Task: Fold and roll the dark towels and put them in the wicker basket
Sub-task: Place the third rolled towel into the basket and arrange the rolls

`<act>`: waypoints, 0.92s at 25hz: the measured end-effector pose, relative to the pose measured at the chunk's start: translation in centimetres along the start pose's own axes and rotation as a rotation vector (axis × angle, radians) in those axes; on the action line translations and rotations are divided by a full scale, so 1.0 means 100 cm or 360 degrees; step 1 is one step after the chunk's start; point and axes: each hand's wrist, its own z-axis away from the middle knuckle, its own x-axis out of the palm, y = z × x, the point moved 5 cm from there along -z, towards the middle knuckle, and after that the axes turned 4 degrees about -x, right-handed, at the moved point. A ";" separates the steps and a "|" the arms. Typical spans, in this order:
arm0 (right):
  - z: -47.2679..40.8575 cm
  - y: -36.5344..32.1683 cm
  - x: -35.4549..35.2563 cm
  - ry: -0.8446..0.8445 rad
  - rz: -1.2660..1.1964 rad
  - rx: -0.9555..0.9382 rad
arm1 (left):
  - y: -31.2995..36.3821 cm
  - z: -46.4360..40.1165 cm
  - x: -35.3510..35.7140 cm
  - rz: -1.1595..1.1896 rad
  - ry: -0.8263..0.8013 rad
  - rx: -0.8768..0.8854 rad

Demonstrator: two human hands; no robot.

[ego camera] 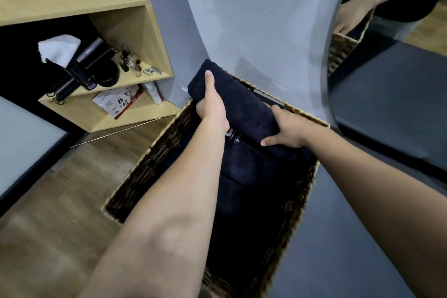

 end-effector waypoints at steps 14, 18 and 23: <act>-0.015 0.007 0.021 -0.0062 0.0253 0.0018 | -0.052 -0.022 -0.036 -0.0118 0.0158 -0.0120; -0.011 0.032 0.015 -0.0114 0.0052 0.0178 | -0.042 -0.027 0.006 -0.0652 0.0108 -0.0022; 0.007 0.057 0.012 -0.0071 -0.0172 0.0287 | -0.060 -0.029 0.034 -0.0881 0.0004 0.0088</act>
